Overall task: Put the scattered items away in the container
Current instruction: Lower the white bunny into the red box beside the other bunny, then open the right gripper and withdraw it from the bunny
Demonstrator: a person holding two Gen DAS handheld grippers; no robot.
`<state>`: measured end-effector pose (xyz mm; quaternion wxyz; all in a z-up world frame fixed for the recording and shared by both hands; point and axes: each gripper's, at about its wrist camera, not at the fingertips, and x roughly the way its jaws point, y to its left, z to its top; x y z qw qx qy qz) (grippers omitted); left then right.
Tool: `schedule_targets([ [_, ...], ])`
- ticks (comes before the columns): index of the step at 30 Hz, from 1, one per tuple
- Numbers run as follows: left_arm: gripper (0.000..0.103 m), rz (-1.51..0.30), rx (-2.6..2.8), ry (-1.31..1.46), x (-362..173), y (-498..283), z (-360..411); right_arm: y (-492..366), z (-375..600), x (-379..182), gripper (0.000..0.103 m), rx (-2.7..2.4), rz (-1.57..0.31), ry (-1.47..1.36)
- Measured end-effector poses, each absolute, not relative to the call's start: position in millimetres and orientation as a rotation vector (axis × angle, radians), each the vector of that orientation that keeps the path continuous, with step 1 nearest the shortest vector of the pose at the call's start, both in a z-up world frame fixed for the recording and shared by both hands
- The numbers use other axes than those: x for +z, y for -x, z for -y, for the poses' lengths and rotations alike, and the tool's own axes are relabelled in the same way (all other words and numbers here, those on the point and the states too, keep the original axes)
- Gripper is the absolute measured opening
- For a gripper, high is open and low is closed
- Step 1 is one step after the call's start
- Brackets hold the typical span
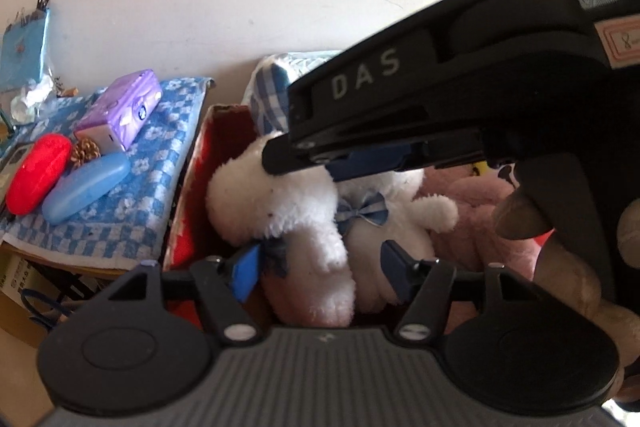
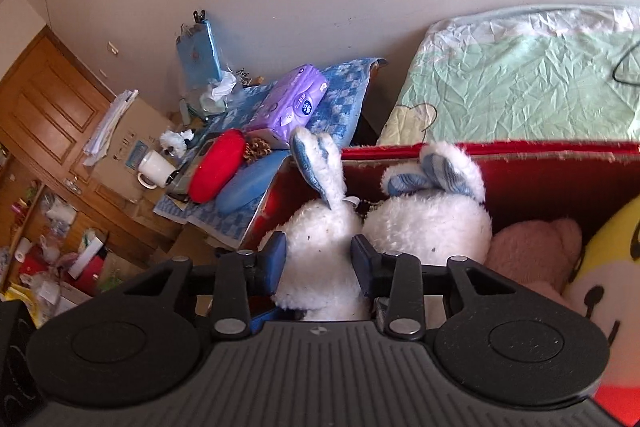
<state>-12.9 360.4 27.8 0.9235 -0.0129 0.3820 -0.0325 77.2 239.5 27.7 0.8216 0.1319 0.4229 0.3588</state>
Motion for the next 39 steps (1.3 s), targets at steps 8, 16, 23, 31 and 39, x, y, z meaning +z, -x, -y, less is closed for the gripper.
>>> schedule_targets([
  [8,0.065,-0.782,-0.086,0.047,31.2,15.2,-363.5,-89.8,-251.2,52.7,0.041,0.760,-0.837,-0.194],
  [16,0.062,-0.785,-0.078,0.075,31.7,16.9,-370.6,-119.1,-278.2,33.1,0.043,0.780,-0.997,-0.147],
  [23,0.063,-0.753,-0.133,0.133,34.9,25.4,-381.3,-146.6,-258.1,22.1,0.007,1.017,-1.070,-0.395],
  [31,0.063,-0.765,-0.092,0.047,32.8,7.5,-368.1,-154.9,-264.8,14.3,0.008,0.931,-1.046,-0.291],
  [39,0.073,-0.751,-0.135,0.002,35.4,5.1,-354.4,-150.7,-257.9,39.5,0.055,0.951,-1.023,-0.155],
])
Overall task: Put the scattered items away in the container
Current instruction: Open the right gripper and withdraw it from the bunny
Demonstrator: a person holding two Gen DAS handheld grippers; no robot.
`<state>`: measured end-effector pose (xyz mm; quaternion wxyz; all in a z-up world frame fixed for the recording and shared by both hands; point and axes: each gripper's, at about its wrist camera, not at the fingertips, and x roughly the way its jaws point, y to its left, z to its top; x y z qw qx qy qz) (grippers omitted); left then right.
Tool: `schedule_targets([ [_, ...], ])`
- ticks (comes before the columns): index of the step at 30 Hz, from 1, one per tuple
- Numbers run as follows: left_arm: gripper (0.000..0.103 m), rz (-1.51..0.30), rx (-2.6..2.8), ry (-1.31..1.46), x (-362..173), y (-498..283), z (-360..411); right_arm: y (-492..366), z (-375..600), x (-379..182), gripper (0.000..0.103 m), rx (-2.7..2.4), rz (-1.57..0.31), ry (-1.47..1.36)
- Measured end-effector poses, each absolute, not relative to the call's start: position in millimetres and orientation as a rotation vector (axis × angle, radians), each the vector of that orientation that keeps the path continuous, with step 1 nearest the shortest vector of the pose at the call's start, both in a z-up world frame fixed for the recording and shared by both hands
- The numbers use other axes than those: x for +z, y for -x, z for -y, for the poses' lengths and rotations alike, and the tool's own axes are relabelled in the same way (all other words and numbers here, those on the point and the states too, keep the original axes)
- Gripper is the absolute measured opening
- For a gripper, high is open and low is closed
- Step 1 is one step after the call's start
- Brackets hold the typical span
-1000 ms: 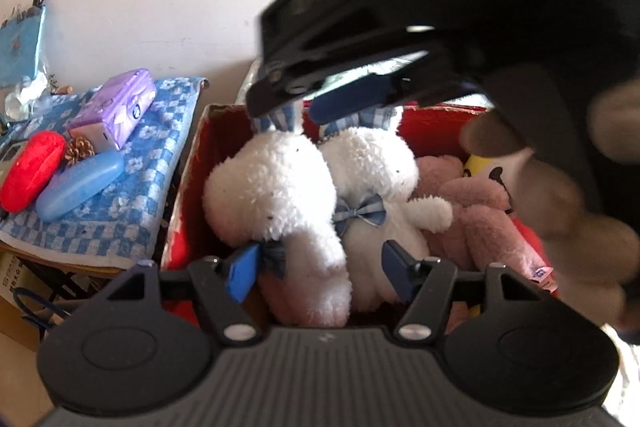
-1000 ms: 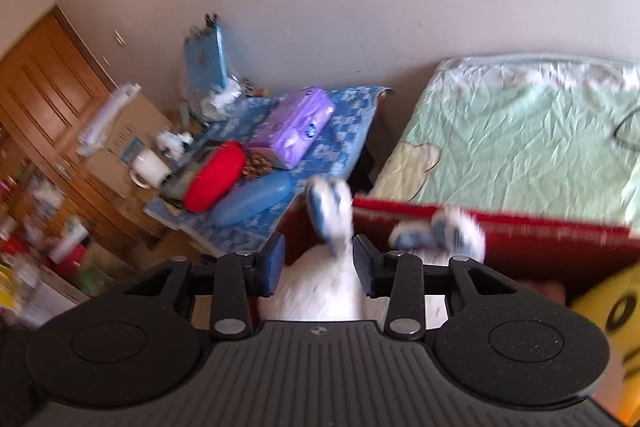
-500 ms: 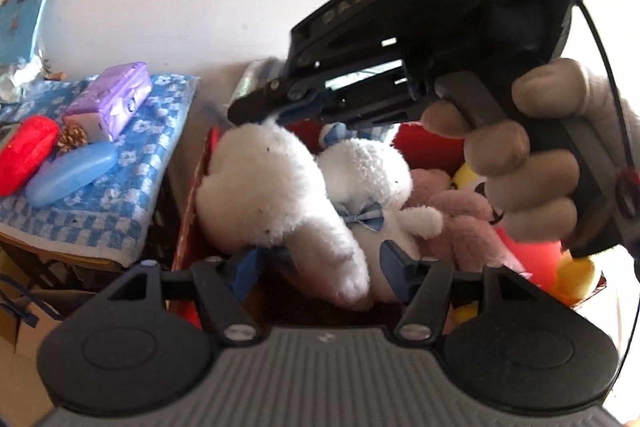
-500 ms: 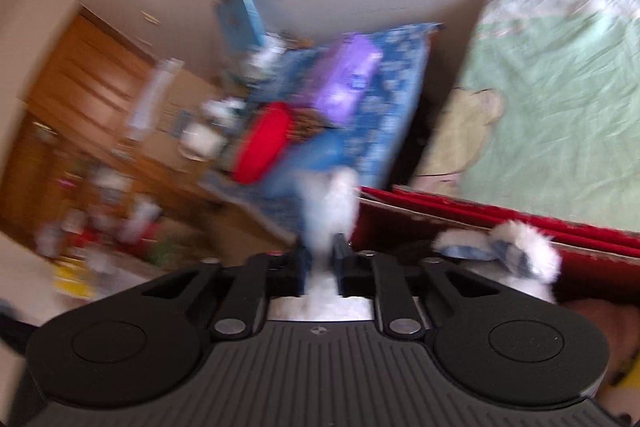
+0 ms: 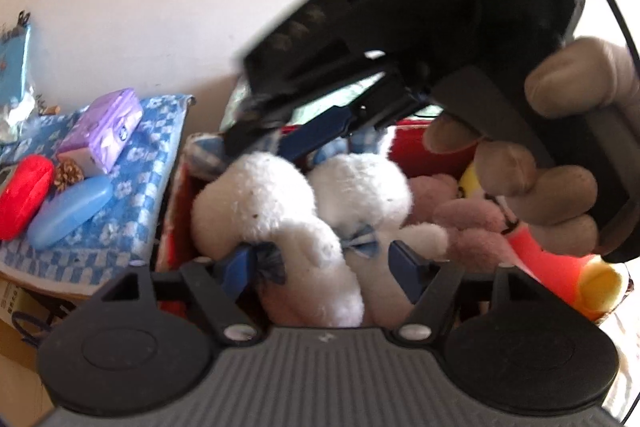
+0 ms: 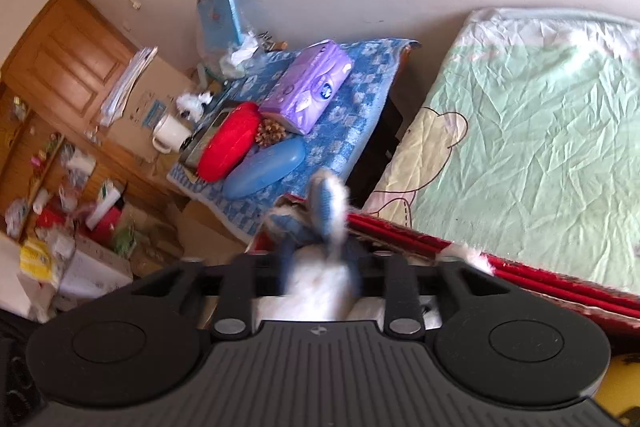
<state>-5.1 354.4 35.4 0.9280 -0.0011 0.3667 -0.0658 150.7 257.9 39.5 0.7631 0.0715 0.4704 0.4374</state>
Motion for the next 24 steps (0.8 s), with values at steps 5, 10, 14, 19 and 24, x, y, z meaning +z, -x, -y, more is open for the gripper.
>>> schedule_targets([
  [5,0.077,-0.748,-0.130,-0.055,31.6,4.7,-345.3,-131.3,-284.2,45.6,0.072,0.956,-1.002,0.086],
  [10,0.069,-0.756,-0.113,-0.027,35.3,6.5,-358.3,-134.3,-285.5,32.9,0.055,0.960,-1.043,0.033],
  [14,0.072,-0.733,-0.108,-0.030,41.0,13.8,-365.4,-141.4,-257.8,25.7,0.041,0.968,-1.001,-0.280],
  [19,0.073,-0.762,-0.095,-0.082,33.3,10.5,-363.7,-145.7,-245.8,7.6,0.035,0.913,-1.025,-0.378],
  [24,0.073,-0.763,-0.111,-0.054,36.3,10.0,-370.0,-126.7,-253.4,37.5,0.040,0.886,-0.922,-0.224],
])
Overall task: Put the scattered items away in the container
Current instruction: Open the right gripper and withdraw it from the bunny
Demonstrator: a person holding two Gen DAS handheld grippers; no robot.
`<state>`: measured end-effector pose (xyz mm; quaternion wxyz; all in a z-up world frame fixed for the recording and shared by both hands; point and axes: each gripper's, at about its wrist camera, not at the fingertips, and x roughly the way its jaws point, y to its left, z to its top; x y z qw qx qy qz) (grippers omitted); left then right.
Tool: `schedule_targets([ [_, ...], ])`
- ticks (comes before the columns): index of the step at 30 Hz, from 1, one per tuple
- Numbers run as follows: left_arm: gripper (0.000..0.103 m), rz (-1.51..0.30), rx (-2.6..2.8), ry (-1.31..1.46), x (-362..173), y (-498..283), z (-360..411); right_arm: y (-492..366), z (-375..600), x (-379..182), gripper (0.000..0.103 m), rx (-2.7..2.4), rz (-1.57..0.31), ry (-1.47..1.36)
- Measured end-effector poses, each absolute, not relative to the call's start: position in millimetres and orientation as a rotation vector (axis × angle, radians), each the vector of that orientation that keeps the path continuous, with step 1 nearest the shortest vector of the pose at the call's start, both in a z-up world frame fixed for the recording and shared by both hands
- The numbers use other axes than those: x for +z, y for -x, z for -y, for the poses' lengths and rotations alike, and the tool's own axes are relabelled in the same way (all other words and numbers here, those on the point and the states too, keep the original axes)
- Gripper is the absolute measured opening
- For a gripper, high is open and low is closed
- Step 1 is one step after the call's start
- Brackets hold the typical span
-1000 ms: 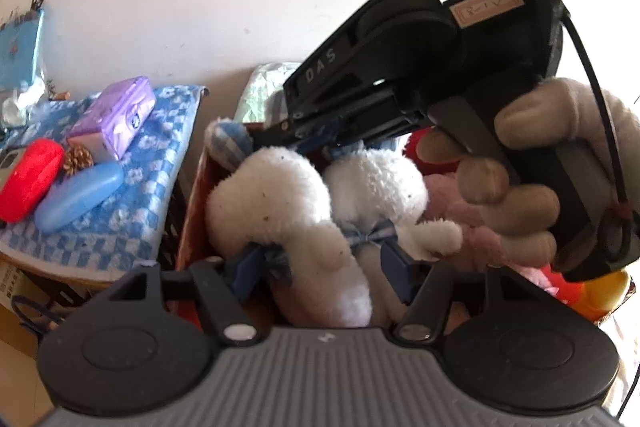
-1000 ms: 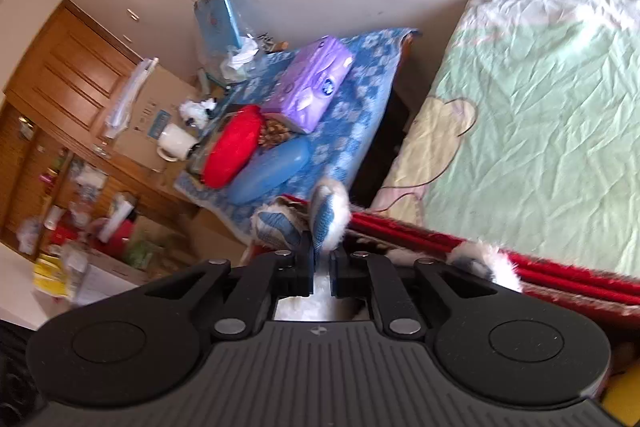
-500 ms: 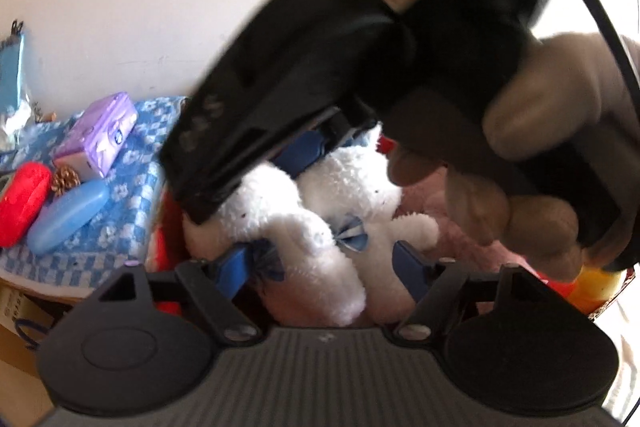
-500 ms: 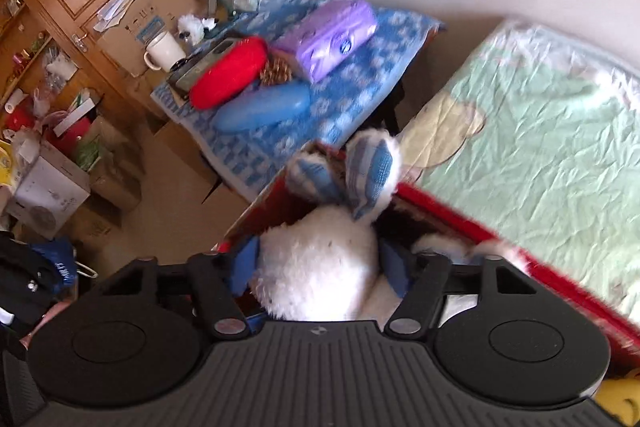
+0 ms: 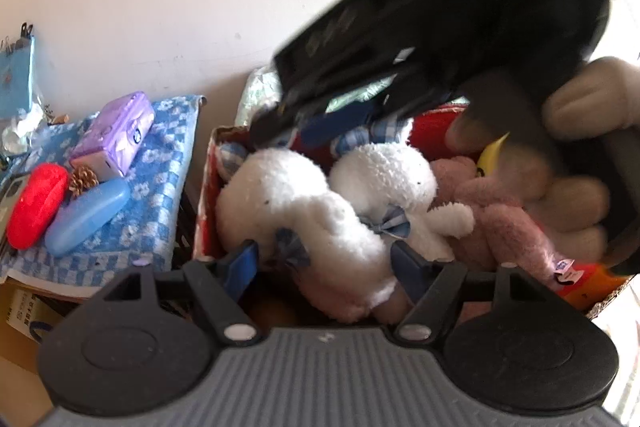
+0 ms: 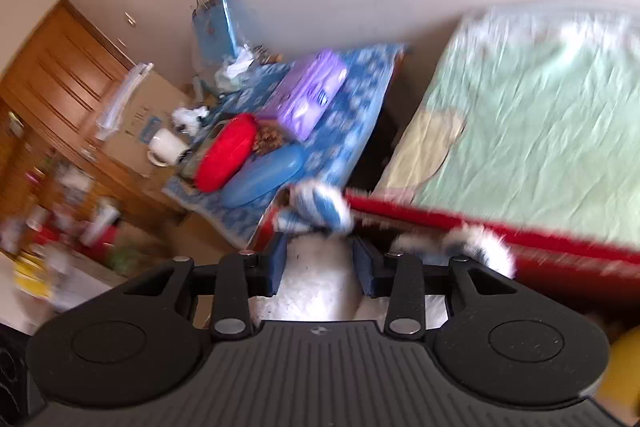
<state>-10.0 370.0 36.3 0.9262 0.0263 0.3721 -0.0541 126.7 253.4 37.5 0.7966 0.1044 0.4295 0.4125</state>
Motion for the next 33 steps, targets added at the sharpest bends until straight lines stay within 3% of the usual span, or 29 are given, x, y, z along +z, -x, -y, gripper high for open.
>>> schedule_targets([
  [4,0.078,-0.742,-0.161,-0.046,37.2,18.4,-378.0,-112.4,-244.6,58.9,0.028,0.927,-0.900,-0.161],
  [6,0.080,-0.743,-0.187,-0.043,36.7,21.1,-381.2,-108.5,-245.0,56.9,0.014,0.937,-0.945,-0.116],
  [9,0.078,-0.753,-0.208,-0.052,36.7,21.9,-382.4,-104.5,-249.7,47.7,0.009,0.932,-1.028,-0.056],
  [19,0.077,-0.759,-0.202,-0.051,38.4,22.6,-388.6,-91.2,-248.3,22.4,0.009,0.892,-1.091,-0.150],
  [23,0.077,-0.764,-0.208,-0.019,39.7,20.3,-391.1,-87.7,-231.7,20.9,0.023,0.834,-1.081,-0.195],
  [33,0.082,-0.759,-0.212,-0.018,39.8,14.3,-381.9,-81.8,-216.1,21.0,0.027,0.810,-1.046,-0.285],
])
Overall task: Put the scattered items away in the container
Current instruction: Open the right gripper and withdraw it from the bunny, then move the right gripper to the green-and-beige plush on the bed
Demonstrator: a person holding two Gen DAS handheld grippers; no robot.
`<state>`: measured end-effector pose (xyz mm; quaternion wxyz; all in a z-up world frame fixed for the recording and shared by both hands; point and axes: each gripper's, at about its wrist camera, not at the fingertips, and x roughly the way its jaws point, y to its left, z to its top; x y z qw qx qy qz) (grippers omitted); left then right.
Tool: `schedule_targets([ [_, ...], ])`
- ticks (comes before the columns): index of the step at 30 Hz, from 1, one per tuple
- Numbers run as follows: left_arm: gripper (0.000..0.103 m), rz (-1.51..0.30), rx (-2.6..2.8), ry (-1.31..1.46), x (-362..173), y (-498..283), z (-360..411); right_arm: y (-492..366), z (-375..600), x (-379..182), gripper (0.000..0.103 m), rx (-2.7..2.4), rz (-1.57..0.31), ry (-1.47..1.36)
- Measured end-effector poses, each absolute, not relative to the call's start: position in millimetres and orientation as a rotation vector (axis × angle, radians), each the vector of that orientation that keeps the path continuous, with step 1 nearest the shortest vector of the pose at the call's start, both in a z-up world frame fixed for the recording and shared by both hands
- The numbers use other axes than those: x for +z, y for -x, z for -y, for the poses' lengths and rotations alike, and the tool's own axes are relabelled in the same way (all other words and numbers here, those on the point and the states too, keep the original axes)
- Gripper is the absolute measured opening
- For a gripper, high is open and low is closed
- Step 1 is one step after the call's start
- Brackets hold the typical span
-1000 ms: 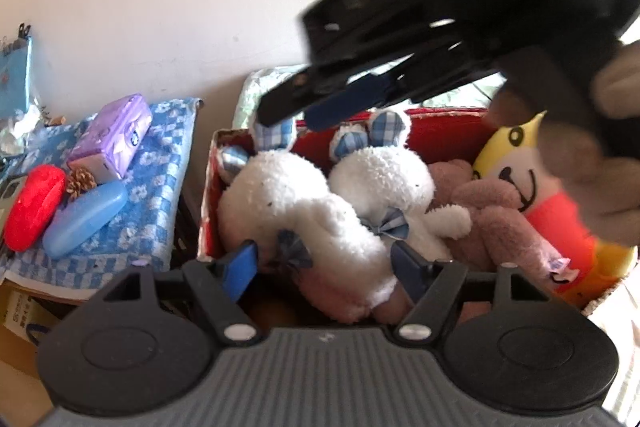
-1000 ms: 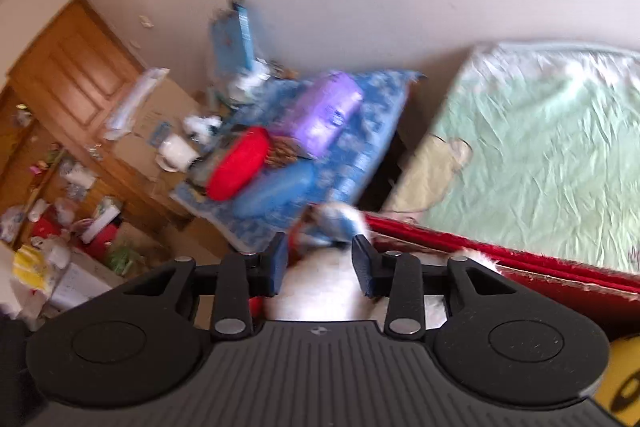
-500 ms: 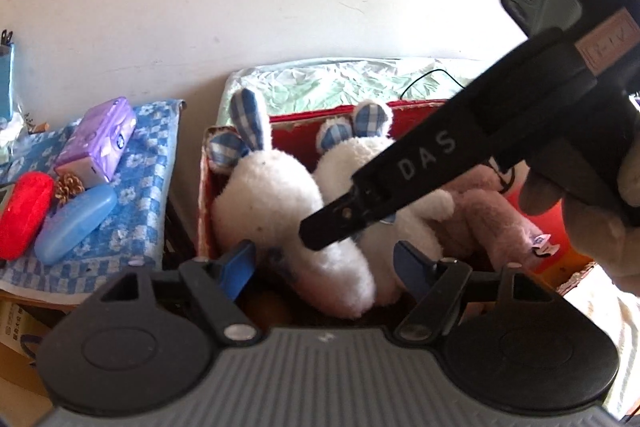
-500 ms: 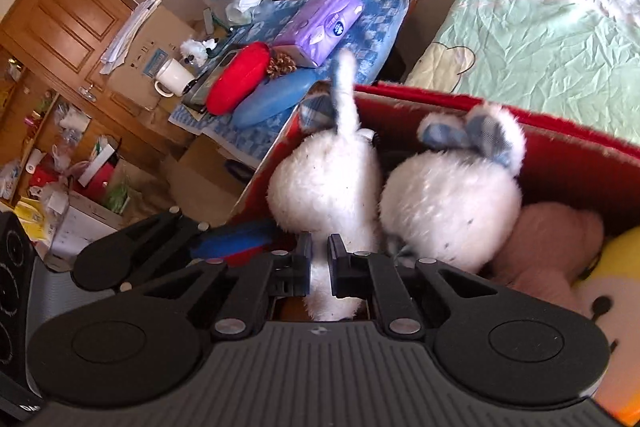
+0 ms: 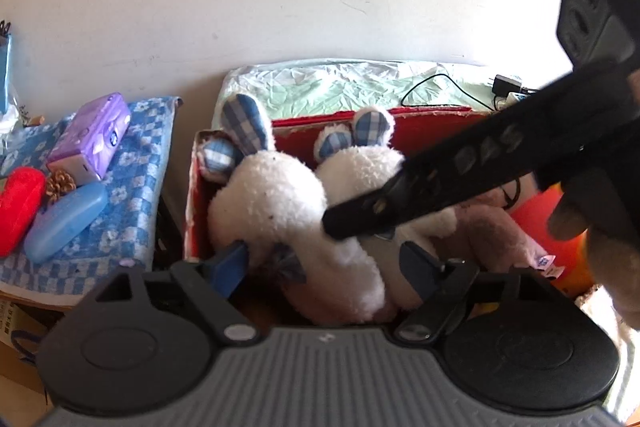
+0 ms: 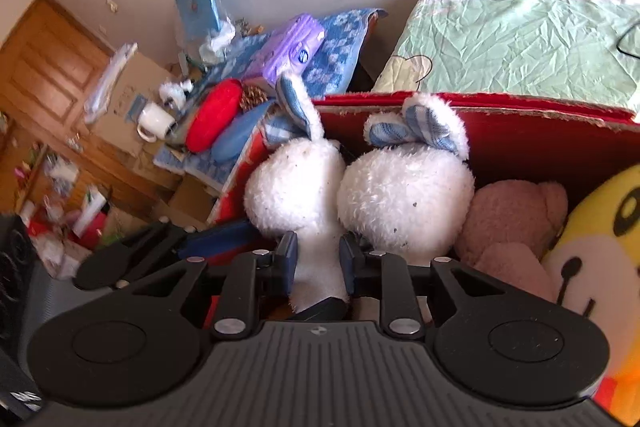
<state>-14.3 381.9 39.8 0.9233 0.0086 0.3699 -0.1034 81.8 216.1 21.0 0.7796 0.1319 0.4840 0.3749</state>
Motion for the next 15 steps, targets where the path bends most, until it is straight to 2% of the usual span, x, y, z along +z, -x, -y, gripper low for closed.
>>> schedule_targets([
  [8,0.082,-0.743,-0.196,-0.010,48.2,29.4,-373.3,-52.6,-202.7,37.1,0.027,0.733,-0.940,-0.225],
  [15,0.083,-0.755,-0.133,-0.012,51.8,30.6,-361.3,-35.1,-187.6,31.2,0.027,0.681,-0.920,-0.237],
])
